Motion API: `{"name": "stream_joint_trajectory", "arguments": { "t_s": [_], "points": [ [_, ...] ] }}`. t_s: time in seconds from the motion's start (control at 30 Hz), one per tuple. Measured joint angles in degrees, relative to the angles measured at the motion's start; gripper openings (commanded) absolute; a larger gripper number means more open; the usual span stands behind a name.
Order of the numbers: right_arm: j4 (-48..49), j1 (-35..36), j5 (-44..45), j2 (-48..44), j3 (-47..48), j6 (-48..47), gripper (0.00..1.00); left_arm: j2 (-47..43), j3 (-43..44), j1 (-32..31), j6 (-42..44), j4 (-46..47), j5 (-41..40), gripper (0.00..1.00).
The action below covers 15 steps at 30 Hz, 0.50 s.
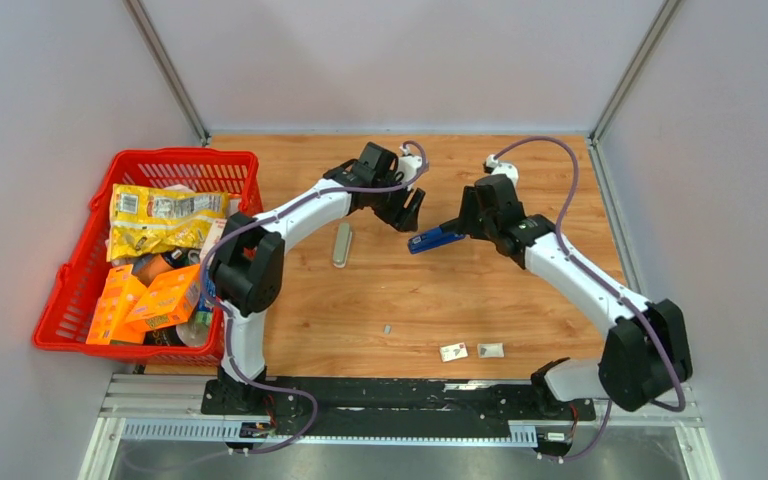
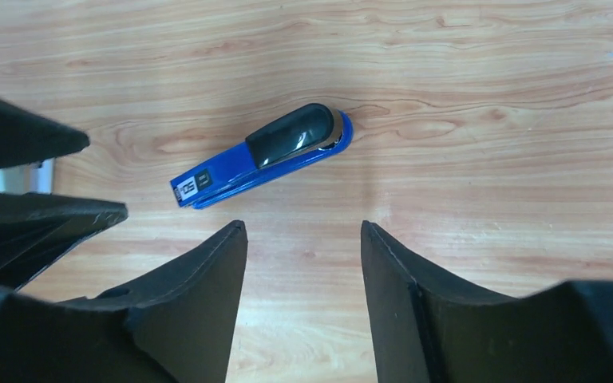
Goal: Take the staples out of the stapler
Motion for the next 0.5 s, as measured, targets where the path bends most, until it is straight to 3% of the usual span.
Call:
{"name": "stream_joint_trajectory", "arguments": {
  "t_s": [0.17,0.5],
  "points": [
    [-3.5,0.0,-2.3,-7.8,-1.0,0.0,0.66,-0.1,2.8,-1.1,3.9,0.1,2.9,0.77],
    [-10.7,0.0,-8.4,-18.3,-2.5,-0.4,0.68,6.1,10.0,-4.5,12.5,1.8,9.2,0.86]
  ]
}}
